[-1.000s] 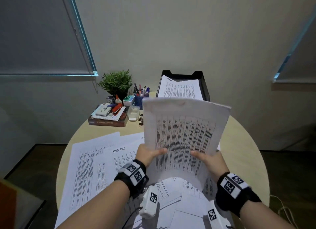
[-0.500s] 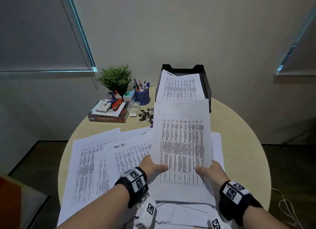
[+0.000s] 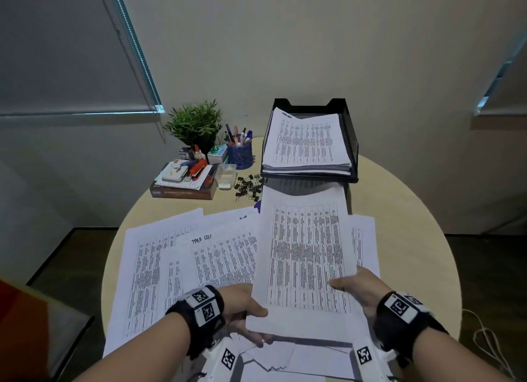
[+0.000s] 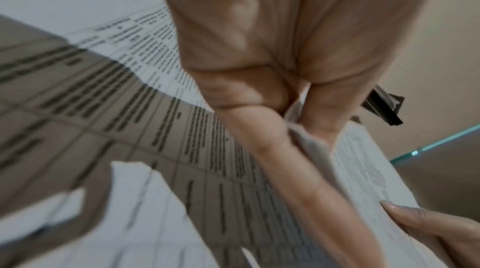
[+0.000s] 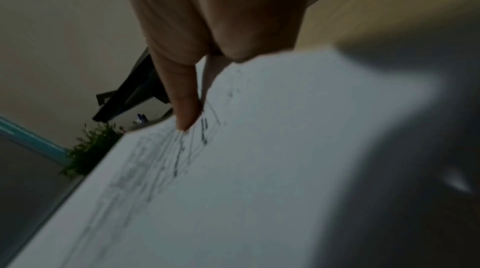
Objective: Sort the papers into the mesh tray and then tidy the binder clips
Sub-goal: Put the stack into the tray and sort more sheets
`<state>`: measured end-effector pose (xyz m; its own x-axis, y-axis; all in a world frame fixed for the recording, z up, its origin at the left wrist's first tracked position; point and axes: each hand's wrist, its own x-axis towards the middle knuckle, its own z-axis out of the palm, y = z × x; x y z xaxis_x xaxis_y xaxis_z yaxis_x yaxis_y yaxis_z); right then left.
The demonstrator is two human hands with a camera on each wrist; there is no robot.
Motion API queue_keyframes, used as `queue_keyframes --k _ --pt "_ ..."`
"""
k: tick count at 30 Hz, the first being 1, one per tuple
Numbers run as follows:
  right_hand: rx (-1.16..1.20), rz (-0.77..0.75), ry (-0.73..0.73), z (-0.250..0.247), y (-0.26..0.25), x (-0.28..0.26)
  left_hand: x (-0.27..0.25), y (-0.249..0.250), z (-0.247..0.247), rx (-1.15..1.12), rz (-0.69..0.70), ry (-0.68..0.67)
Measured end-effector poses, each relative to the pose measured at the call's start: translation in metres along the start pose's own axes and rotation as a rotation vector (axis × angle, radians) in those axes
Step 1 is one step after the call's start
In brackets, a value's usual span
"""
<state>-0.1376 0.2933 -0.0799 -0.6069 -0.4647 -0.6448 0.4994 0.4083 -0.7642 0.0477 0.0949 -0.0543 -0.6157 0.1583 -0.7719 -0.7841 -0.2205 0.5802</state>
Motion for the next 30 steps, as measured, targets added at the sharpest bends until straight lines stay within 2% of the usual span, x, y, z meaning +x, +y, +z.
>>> queue_keyframes --k 3,8,10,13,18,21,26,30 --pt "0.07 -0.016 -0.041 -0.007 -0.011 0.027 0.01 0.007 -0.012 -0.024 0.084 0.147" --pt "0.091 -0.078 -0.152 -0.006 -0.05 0.021 0.021 0.039 -0.027 -0.014 0.127 0.281" --pt "0.108 -0.032 -0.266 -0.006 -0.057 0.017 0.026 0.056 -0.032 -0.02 0.128 0.315" --pt "0.112 0.058 -0.336 -0.008 -0.064 0.024 0.036 0.083 -0.04 -0.037 0.145 0.402" --pt "0.302 -0.044 -0.205 -0.005 -0.084 0.061 0.058 0.125 -0.06 -0.228 0.267 0.418" --pt "0.392 -0.085 -0.095 -0.003 -0.099 0.086 0.08 0.148 -0.078 -0.293 0.295 0.464" --pt "0.486 -0.152 0.087 0.006 -0.119 0.122 0.119 0.178 -0.107 -0.282 0.373 0.683" --pt "0.341 -0.123 0.227 0.01 -0.114 0.152 0.135 0.184 -0.115 -0.282 0.344 0.841"
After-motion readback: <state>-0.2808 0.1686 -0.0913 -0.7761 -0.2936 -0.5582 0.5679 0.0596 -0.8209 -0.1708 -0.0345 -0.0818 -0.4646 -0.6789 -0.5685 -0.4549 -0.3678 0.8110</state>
